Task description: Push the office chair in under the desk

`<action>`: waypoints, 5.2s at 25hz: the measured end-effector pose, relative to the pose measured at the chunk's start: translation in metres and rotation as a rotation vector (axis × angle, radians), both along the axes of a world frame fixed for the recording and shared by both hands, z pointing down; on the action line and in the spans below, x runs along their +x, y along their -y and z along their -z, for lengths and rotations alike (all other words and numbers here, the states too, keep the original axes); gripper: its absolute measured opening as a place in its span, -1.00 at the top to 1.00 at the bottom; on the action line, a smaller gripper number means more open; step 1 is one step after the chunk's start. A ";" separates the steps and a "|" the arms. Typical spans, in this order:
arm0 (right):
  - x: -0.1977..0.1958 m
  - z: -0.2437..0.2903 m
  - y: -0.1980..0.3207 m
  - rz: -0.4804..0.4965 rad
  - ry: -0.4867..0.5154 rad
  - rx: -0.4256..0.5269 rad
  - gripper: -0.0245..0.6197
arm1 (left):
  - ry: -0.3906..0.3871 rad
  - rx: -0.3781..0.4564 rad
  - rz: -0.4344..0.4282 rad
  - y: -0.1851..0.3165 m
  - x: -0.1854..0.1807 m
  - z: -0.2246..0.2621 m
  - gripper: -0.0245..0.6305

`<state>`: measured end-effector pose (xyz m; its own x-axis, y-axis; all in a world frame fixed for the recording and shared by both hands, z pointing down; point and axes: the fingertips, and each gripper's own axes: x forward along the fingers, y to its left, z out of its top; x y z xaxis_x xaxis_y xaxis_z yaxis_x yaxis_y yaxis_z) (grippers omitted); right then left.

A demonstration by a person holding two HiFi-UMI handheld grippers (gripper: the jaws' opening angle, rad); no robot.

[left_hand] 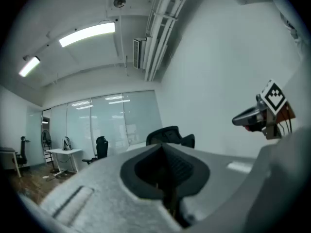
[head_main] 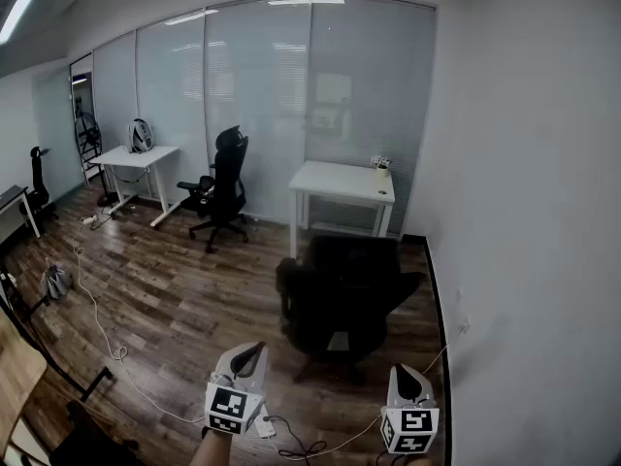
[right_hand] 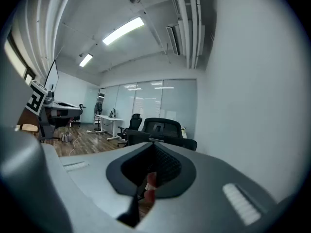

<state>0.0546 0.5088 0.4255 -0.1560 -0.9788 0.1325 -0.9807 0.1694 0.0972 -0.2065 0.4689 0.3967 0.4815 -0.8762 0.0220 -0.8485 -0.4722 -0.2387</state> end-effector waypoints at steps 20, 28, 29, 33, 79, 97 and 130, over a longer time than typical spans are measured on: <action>0.000 -0.004 -0.007 0.005 -0.001 0.020 0.91 | 0.013 0.011 0.000 -0.006 0.004 0.001 0.93; 0.007 -0.009 -0.009 0.022 -0.006 0.024 0.83 | 0.016 -0.002 -0.018 -0.007 0.015 -0.005 0.82; 0.008 -0.010 -0.009 0.025 -0.003 0.023 0.77 | 0.018 -0.004 -0.021 -0.008 0.017 -0.005 0.81; 0.009 -0.014 -0.007 0.044 0.003 0.019 0.63 | 0.021 -0.010 -0.026 -0.007 0.022 -0.009 0.73; 0.100 -0.036 0.121 0.174 -0.009 0.036 0.54 | 0.038 -0.020 -0.037 0.121 0.133 -0.035 0.64; 0.091 -0.039 0.344 0.166 -0.059 -0.047 0.54 | 0.093 -0.118 -0.117 0.356 0.110 -0.055 0.64; 0.106 -0.108 0.465 0.486 -0.883 -0.367 0.41 | 0.821 -0.268 -0.518 0.447 0.142 -0.137 0.28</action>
